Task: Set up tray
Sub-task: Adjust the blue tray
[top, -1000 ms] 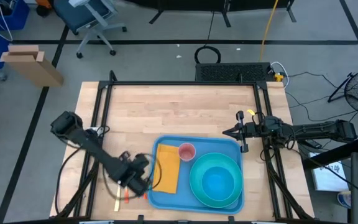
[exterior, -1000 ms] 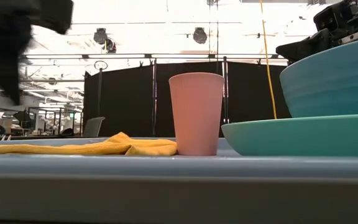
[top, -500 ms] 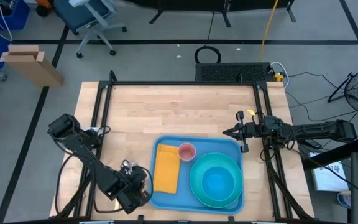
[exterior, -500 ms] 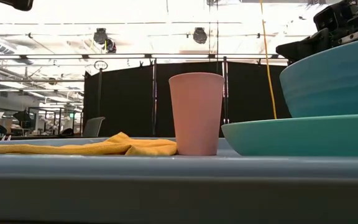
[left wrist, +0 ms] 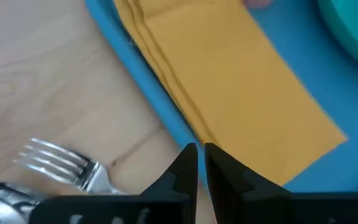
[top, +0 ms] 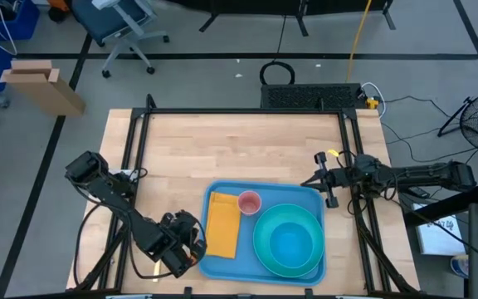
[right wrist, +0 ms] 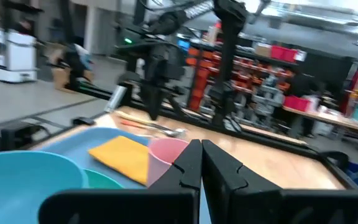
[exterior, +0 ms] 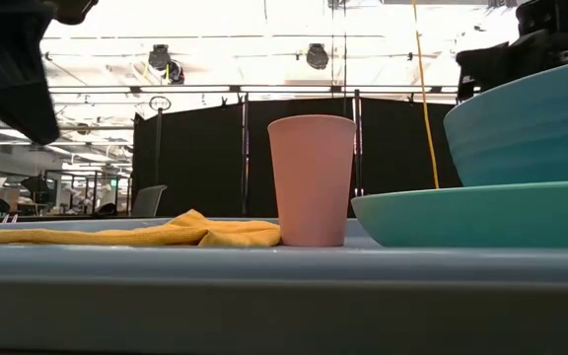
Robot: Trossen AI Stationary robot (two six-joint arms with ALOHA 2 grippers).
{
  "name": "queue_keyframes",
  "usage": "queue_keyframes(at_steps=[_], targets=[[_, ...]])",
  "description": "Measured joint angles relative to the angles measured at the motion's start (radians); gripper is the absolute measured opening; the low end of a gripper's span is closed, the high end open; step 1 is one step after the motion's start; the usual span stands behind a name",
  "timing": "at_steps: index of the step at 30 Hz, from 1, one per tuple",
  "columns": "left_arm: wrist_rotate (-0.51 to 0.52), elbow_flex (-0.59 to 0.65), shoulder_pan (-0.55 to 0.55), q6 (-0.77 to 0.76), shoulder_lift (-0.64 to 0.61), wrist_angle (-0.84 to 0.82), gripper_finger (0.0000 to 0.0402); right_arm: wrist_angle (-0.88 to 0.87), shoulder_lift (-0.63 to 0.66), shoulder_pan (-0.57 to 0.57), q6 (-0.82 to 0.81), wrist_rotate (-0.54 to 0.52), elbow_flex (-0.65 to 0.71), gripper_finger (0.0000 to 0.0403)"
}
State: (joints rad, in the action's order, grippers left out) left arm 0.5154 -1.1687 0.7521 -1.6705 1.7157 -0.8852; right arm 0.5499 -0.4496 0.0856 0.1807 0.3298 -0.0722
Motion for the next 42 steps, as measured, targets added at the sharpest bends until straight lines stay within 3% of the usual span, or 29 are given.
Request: queue_keyframes(at_steps=[4,9,15,22,25,29,35,42], targets=[[0.011,0.000,0.004,-0.045,0.000,0.000,0.0033,-0.015,0.028,0.000,-0.041,0.066,0.000,0.0000],[0.027,0.000,0.008,-0.104,0.000,0.003,0.0032,-0.133,0.055,0.000,-0.075,0.069,0.000,0.0000],[-0.020,0.001,-0.072,0.020,0.042,0.013,0.0004,-0.302,0.064,0.000,-0.033,0.065,0.000,0.0000],[0.211,0.001,-0.121,0.290,0.046,0.035,0.0012,-0.507,0.066,0.000,-0.092,0.064,-0.018,0.0000],[0.241,0.000,-0.136,0.359,0.021,0.024,0.0003,-0.564,0.067,-0.001,-0.192,0.062,-0.039,0.0000],[0.199,0.000,-0.166,0.403,0.007,0.022,0.0015,-0.770,0.065,-0.012,-0.322,-0.052,-0.107,0.0000],[0.190,0.000,-0.176,0.442,0.005,0.022,0.0007,-0.837,0.054,-0.047,-0.526,-0.289,-0.146,0.0000],[0.216,0.000,-0.176,0.459,0.005,0.022,0.0020,-0.889,-0.007,-0.136,-0.687,-0.302,-0.268,0.0000]])
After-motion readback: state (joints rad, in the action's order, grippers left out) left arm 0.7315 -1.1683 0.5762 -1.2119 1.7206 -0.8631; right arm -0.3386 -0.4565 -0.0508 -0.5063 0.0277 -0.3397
